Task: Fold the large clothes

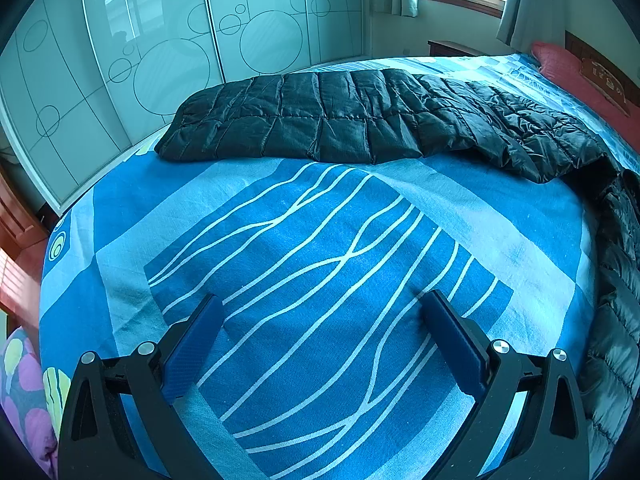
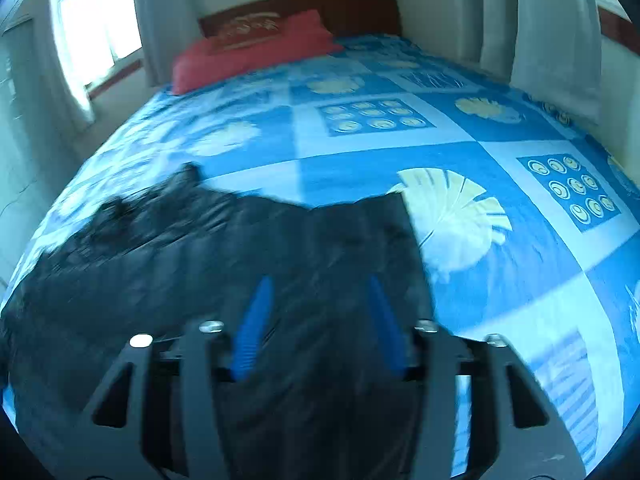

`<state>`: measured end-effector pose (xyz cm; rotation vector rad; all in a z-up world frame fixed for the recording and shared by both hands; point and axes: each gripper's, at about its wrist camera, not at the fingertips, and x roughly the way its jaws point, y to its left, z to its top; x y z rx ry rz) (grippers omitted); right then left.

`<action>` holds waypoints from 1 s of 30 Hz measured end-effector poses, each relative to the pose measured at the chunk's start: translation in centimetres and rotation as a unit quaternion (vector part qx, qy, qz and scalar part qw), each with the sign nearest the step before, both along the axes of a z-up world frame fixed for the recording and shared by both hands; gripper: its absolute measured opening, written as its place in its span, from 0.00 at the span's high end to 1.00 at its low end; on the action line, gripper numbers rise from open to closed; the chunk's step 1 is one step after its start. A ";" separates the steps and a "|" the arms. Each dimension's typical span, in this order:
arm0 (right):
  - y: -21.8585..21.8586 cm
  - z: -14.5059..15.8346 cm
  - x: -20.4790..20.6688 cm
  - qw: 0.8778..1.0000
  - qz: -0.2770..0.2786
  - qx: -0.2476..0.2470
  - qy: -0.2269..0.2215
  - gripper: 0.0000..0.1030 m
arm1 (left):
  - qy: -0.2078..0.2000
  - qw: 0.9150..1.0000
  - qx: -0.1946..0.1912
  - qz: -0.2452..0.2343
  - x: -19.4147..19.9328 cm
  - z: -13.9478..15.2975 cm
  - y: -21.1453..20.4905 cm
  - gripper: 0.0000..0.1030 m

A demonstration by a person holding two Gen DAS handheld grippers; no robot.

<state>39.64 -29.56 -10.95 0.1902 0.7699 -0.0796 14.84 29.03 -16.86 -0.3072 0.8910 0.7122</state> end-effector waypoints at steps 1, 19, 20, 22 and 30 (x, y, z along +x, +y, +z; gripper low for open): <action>0.7 -0.1 -0.7 1.000 0.006 -0.001 0.001 0.41 | 0.000 1.000 0.000 0.000 0.0 0.0 0.1 0.04; 4.4 -4.8 -1.9 0.997 0.025 -0.063 0.025 0.32 | -0.006 1.000 -0.022 -0.001 0.0 0.1 0.7 0.04; 4.5 -4.8 -1.9 0.997 0.025 -0.064 0.025 0.32 | -0.008 1.000 -0.026 -0.001 -0.1 0.1 0.8 0.04; 4.4 -4.7 -2.0 0.997 0.025 -0.063 0.024 0.32 | -0.016 0.999 -0.043 -0.002 -0.3 0.4 1.2 0.04; 4.5 -4.6 -2.2 0.997 0.027 -0.063 0.020 0.31 | -0.168 0.972 -0.158 0.035 -2.8 1.7 8.1 0.04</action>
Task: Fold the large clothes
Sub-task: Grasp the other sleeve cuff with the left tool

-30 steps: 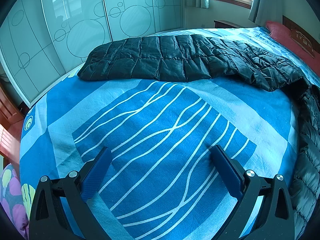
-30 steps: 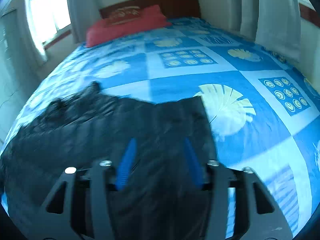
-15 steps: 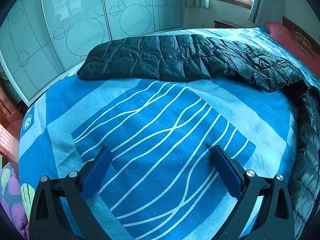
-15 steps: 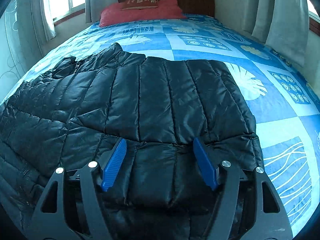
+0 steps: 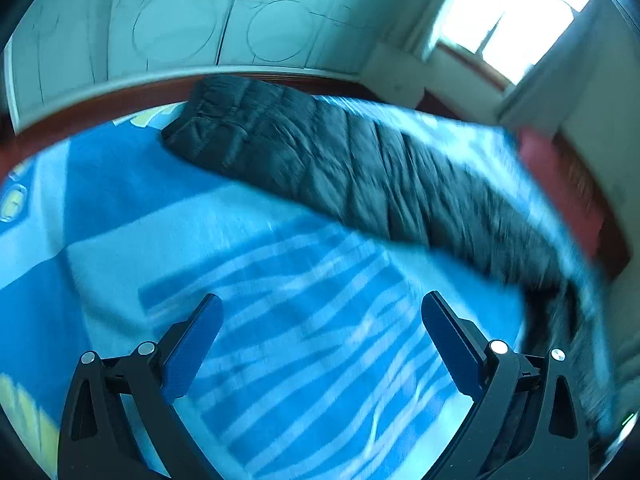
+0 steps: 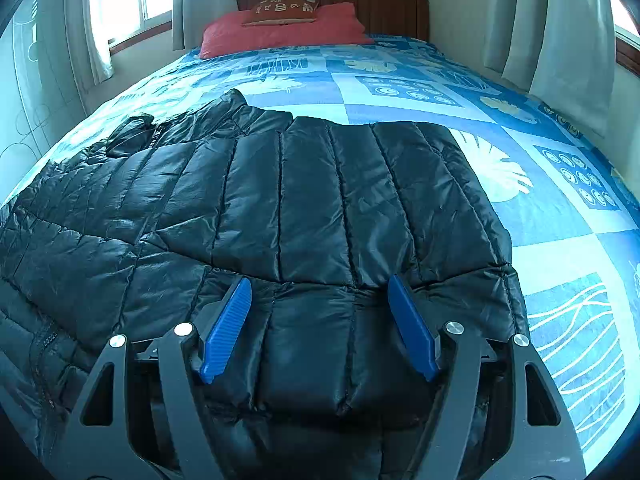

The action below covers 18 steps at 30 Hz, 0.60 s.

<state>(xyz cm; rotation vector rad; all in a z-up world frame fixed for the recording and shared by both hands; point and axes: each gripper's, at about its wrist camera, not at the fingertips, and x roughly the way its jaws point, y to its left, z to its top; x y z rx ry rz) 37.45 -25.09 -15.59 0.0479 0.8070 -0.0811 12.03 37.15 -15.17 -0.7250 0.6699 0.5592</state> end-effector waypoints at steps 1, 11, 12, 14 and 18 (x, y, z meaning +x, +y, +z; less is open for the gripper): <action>0.0 0.0 0.0 1.000 0.000 0.000 0.000 0.31 | -0.017 1.000 -0.010 0.014 0.0 -0.1 1.5 0.04; -0.1 0.1 0.0 1.000 0.001 -0.001 0.000 0.31 | -0.106 0.992 -0.047 0.056 2.5 -0.8 8.8 0.05; -0.1 0.1 0.0 1.000 0.001 -0.001 -0.001 0.31 | -0.114 0.990 -0.051 0.067 2.5 -0.7 9.2 0.05; -0.1 0.0 0.0 1.000 0.001 -0.002 -0.001 0.31 | -0.124 0.986 -0.062 0.088 2.3 -0.5 9.4 0.06; -0.2 0.0 0.0 1.000 0.001 -0.003 -0.001 0.31 | -0.128 0.980 -0.085 0.127 1.6 -0.8 10.4 0.60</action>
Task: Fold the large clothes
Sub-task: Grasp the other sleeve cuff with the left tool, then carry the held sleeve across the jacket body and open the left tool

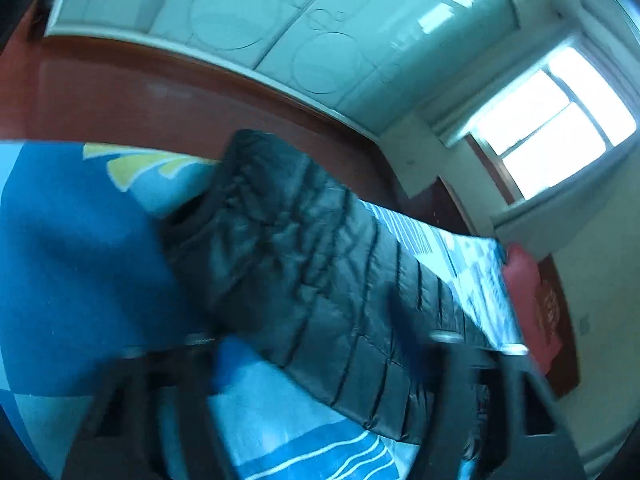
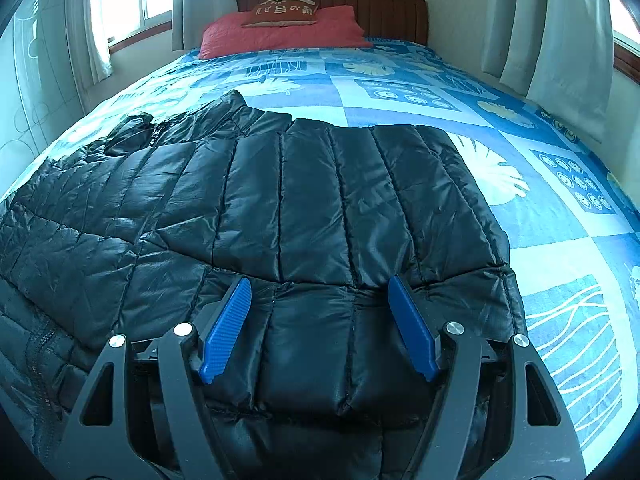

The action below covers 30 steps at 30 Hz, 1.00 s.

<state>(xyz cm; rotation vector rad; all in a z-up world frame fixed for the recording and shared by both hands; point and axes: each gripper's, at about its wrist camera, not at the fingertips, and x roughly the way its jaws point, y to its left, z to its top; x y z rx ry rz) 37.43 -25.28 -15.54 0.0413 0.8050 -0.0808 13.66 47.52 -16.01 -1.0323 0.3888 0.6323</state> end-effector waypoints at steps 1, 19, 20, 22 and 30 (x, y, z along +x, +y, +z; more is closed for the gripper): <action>0.0 0.0 0.0 1.000 0.000 0.000 0.000 0.31 | -0.002 1.000 -0.005 0.008 -0.1 -0.3 0.4 0.73; -0.3 0.0 0.0 1.000 0.000 0.003 -0.003 0.31 | 0.014 0.943 0.245 -0.223 13.0 11.4 -19.6 0.92; -0.4 0.0 0.1 1.000 0.000 0.003 -0.003 0.31 | 0.015 0.937 0.254 -0.238 13.4 11.6 -21.1 0.92; -0.3 0.0 0.0 1.000 0.000 0.003 -0.004 0.31 | 0.017 0.920 0.277 -0.278 15.4 12.0 -25.6 0.92; -0.2 0.0 0.0 1.000 -0.001 0.003 -0.005 0.31 | 0.031 0.859 0.309 -0.407 20.5 10.5 -40.2 0.92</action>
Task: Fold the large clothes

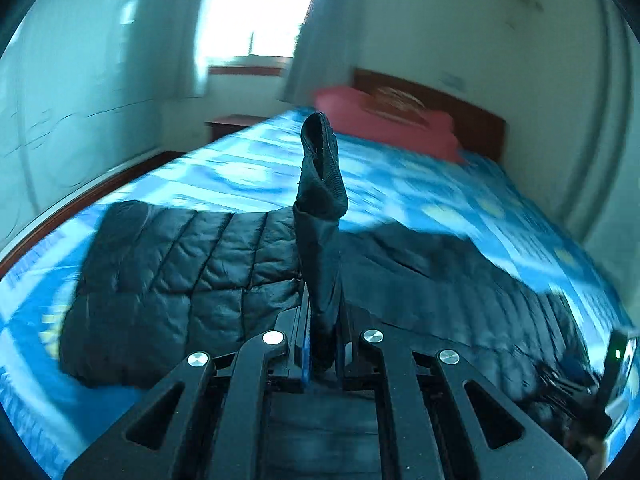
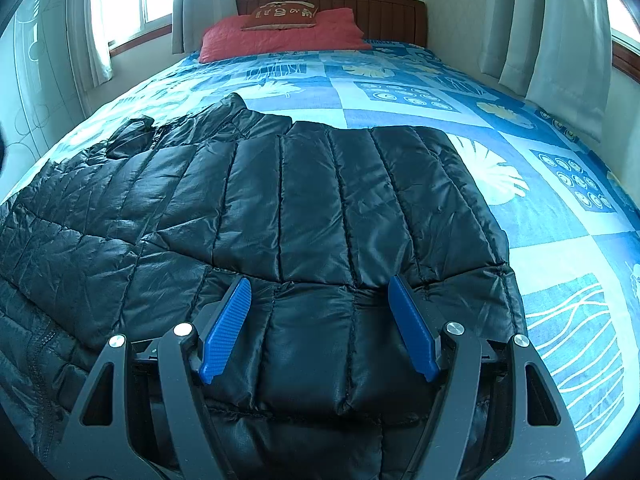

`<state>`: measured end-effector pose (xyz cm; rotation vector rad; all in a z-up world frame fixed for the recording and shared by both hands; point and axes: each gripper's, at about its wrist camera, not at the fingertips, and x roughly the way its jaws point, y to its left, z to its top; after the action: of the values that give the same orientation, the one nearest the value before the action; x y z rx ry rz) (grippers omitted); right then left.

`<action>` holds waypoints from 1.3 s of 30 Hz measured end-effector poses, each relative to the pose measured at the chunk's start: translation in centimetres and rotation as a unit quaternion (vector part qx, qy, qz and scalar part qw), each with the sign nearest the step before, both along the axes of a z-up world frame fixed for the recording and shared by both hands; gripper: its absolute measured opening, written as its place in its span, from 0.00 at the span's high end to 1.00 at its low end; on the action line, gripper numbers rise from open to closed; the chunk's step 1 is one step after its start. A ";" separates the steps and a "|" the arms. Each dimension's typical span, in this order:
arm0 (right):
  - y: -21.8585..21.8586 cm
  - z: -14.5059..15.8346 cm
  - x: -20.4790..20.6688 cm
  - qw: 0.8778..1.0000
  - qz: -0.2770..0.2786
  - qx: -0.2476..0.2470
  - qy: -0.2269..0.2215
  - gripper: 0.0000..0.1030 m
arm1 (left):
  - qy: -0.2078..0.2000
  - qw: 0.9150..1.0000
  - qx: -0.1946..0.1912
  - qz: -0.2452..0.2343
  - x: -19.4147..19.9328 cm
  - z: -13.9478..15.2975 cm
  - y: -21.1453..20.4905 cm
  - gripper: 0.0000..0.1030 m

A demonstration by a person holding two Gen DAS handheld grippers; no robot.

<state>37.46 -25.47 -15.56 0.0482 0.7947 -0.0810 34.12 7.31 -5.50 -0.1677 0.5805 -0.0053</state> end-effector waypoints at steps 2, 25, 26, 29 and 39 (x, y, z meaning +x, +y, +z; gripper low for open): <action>-0.2 0.0 0.1 1.000 0.000 0.001 0.000 0.31 | 0.013 1.000 0.011 -0.026 0.6 -1.0 -3.4 0.92; 0.8 1.9 -0.9 1.000 -0.013 -0.014 -0.008 0.31 | 0.041 0.991 0.053 -0.120 -2.9 -2.2 -10.6 0.36; 1.3 2.7 -1.3 1.000 -0.012 -0.005 -0.019 0.31 | 0.030 0.991 0.057 -0.118 -3.5 -1.7 -9.7 0.35; 3.3 4.7 -1.6 0.999 0.009 0.038 -0.035 0.31 | 0.005 0.993 0.076 -0.088 -4.7 -0.6 -6.4 0.31; 11.7 1.6 3.8 0.990 0.060 0.118 0.050 0.51 | 0.008 0.997 0.081 0.014 -5.4 -0.6 4.3 0.30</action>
<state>41.25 -13.78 -14.00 0.2209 0.9036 0.1266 28.74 11.65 -6.09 -0.0177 0.5926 0.0709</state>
